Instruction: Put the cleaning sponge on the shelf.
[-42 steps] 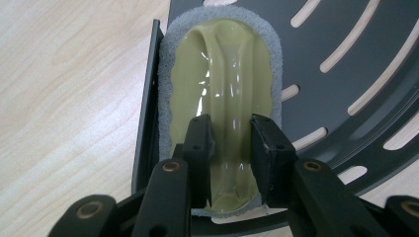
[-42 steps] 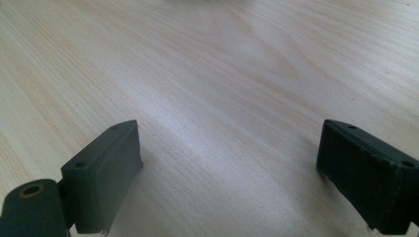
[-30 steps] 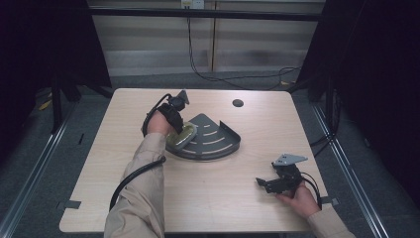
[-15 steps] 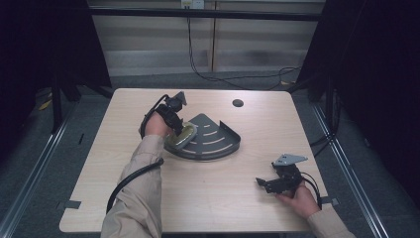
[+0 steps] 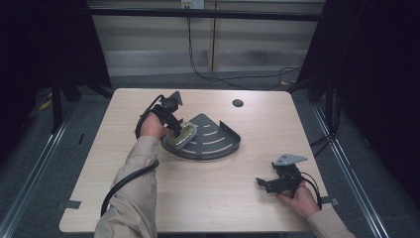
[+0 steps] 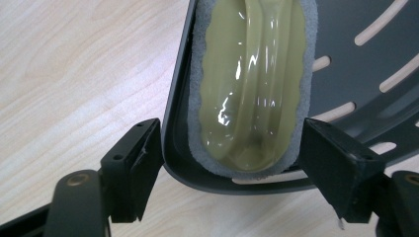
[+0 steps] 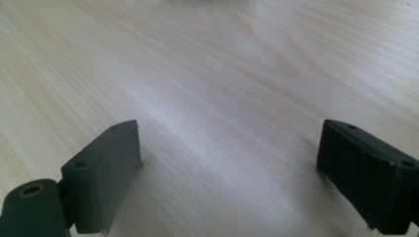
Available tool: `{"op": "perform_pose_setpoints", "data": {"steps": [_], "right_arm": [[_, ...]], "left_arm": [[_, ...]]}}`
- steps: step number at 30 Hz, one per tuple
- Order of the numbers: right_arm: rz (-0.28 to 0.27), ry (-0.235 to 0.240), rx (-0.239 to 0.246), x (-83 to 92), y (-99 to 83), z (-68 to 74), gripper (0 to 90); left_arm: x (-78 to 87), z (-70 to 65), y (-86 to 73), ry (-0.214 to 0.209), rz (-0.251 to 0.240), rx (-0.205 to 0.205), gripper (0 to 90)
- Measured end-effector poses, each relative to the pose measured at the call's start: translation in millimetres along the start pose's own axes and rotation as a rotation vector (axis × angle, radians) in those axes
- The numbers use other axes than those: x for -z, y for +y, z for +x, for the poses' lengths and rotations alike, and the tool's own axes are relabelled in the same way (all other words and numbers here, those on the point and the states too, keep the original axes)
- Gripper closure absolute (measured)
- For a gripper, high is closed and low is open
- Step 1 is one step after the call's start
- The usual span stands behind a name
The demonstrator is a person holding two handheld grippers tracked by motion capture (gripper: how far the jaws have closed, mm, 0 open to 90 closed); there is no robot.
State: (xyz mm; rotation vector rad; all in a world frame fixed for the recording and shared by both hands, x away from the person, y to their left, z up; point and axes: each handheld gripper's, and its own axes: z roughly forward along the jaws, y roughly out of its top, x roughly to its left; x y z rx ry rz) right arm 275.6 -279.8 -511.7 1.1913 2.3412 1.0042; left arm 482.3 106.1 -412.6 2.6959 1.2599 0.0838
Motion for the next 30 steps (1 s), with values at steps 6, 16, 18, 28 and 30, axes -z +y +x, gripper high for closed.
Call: {"op": "perform_pose_setpoints", "data": {"steps": [6,16,18,28,30], "right_arm": [[0.001,-0.001,-0.001,0.0,0.0,0.1,9.4],[-0.001,0.001,-0.001,-0.1,0.0,0.1,9.4],[0.001,-0.001,0.0,0.0,0.0,0.1,9.4],[-0.001,0.002,-0.001,-0.2,-0.1,0.1,9.4],[0.0,0.0,0.001,-0.1,0.0,0.0,9.4]], "left_arm": [[4.9,-1.2,-6.2,-0.016,-0.018,-0.004,22.9],[17.9,-1.9,-18.9,-0.026,-0.041,-0.012,22.6],[20.0,-0.7,-22.5,-0.032,-0.043,-0.013,22.2],[25.2,3.0,-42.7,-0.037,-0.064,-0.01,20.5],[26.3,3.9,-46.6,-0.038,-0.07,-0.011,20.4]]}}
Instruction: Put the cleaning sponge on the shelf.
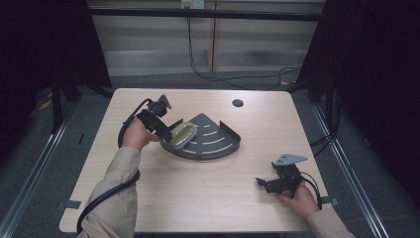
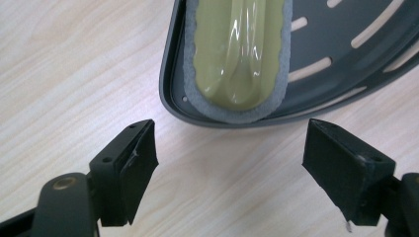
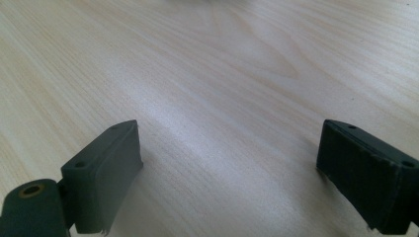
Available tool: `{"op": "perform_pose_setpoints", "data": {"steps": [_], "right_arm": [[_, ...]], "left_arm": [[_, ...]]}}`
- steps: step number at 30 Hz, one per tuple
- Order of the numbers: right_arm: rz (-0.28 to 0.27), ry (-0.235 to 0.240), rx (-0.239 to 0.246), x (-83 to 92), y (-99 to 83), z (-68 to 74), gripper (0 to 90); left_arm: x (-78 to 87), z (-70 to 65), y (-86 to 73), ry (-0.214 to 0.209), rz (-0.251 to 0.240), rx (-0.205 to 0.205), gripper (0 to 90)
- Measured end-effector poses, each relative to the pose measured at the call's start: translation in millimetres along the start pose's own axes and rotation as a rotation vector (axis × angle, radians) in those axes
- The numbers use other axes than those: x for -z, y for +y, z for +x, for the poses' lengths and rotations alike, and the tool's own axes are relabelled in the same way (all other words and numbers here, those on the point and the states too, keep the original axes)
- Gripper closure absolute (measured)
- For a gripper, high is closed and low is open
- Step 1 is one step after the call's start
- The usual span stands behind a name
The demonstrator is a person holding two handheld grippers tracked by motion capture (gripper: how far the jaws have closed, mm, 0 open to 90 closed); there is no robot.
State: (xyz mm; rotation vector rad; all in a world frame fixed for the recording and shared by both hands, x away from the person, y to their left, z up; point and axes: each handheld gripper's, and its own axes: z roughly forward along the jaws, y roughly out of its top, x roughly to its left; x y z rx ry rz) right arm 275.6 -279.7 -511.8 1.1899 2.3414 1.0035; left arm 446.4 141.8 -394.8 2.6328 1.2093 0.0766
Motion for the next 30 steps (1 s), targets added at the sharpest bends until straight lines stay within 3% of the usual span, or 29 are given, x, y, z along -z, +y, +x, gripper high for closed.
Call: {"op": "perform_pose_setpoints", "data": {"steps": [30], "right_arm": [[0.001,0.003,-0.001,0.1,-0.1,0.1,9.4]], "left_arm": [[-13.2,0.7,-62.2,-0.018,-0.05,-0.042,19.3]]}}
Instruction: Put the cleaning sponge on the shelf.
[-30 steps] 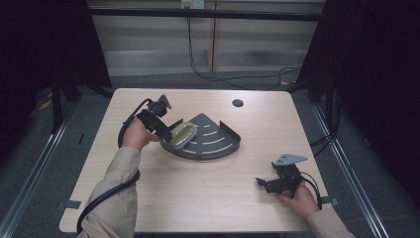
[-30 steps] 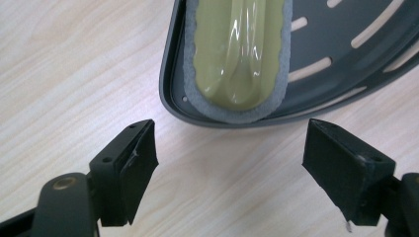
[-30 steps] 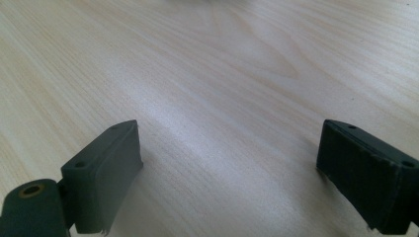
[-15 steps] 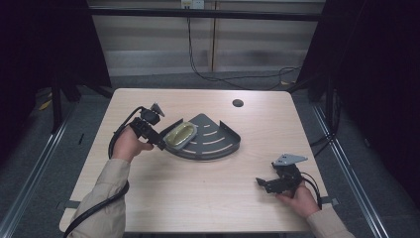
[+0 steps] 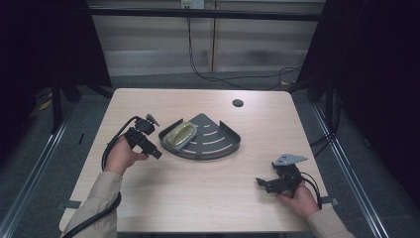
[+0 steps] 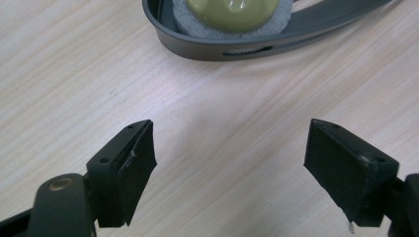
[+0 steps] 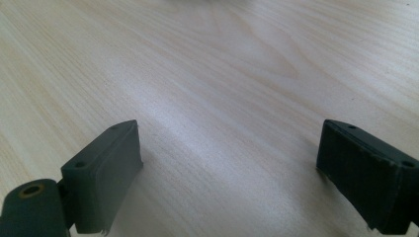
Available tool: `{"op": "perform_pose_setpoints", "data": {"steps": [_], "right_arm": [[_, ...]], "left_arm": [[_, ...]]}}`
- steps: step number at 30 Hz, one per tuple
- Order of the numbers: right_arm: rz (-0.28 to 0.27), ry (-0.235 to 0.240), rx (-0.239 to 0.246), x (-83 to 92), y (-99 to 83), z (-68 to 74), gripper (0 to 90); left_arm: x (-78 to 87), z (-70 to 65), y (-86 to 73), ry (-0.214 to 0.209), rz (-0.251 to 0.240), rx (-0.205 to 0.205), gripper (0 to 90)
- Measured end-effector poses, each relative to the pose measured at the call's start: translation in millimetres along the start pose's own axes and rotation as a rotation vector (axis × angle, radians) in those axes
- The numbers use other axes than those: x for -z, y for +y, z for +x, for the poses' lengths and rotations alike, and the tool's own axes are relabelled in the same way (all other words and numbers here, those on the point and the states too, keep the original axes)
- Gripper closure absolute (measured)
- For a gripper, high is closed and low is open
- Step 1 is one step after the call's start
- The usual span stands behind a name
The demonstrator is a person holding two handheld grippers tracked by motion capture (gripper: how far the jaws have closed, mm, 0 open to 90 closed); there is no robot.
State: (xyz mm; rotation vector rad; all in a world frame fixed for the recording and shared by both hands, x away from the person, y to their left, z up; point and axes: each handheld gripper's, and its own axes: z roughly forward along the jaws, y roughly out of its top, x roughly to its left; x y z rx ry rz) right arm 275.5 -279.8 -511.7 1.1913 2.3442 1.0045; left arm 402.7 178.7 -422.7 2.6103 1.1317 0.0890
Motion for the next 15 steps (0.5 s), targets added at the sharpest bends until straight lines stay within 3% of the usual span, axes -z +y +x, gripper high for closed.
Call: {"op": "perform_pose_setpoints", "data": {"steps": [10,15], "right_arm": [[0.001,-0.002,0.0,0.1,0.0,0.0,9.4],[0.0,0.0,-0.001,0.0,0.0,0.0,9.4]], "left_arm": [[-8.3,1.0,-20.9,-0.009,-0.02,0.0,19.4],[-13.2,0.7,-31.2,-0.016,-0.026,-0.021,19.4]]}}
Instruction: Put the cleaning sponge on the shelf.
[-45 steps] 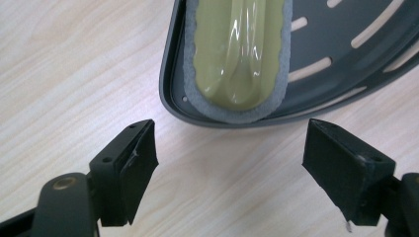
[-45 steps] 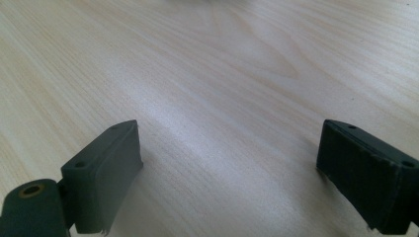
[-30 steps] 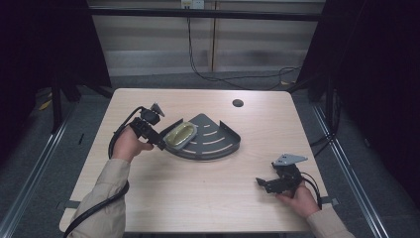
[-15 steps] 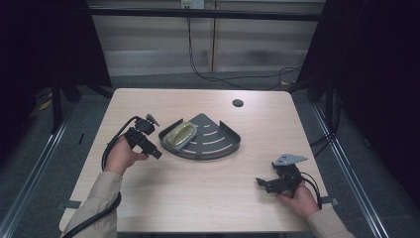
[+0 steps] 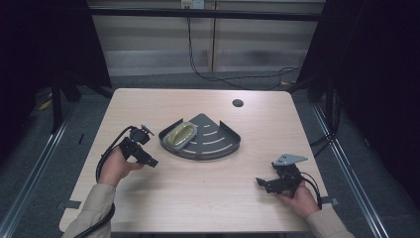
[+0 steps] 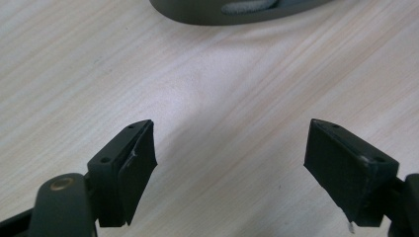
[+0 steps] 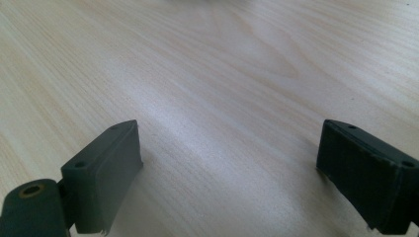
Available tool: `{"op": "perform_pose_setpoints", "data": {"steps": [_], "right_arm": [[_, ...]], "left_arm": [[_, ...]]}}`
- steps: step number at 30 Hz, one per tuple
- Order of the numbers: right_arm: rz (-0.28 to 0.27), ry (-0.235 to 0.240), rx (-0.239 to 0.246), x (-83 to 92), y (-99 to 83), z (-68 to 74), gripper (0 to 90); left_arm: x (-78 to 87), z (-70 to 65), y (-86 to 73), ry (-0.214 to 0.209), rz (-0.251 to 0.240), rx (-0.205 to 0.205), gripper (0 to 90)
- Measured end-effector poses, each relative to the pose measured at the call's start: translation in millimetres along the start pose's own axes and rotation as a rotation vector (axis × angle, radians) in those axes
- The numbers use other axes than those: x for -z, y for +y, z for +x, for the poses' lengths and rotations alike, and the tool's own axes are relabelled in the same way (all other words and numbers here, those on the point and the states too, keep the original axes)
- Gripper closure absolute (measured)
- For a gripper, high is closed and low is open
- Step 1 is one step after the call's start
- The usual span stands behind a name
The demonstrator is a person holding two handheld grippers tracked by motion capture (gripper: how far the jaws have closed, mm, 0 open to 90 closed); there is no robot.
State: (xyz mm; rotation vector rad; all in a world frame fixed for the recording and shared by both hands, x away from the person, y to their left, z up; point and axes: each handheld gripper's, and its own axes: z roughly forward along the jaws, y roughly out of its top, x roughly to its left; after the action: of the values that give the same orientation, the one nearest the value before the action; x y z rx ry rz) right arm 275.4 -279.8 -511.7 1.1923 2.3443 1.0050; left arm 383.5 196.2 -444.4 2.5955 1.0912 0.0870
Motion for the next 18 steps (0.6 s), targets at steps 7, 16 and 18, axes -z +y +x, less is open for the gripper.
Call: {"op": "perform_pose_setpoints", "data": {"steps": [7,16,18], "right_arm": [[0.001,-0.001,-0.001,0.1,0.0,0.1,9.4],[0.002,-0.002,-0.001,0.1,0.0,0.1,9.4],[0.0,0.0,-0.001,0.0,0.0,0.1,9.4]], "left_arm": [[-4.3,-1.9,-15.5,-0.002,-0.022,-0.008,19.5],[-7.7,-0.3,-33.0,-0.003,-0.047,-0.025,19.6],[-7.7,-0.5,-35.9,-0.005,-0.055,-0.023,19.6]]}}
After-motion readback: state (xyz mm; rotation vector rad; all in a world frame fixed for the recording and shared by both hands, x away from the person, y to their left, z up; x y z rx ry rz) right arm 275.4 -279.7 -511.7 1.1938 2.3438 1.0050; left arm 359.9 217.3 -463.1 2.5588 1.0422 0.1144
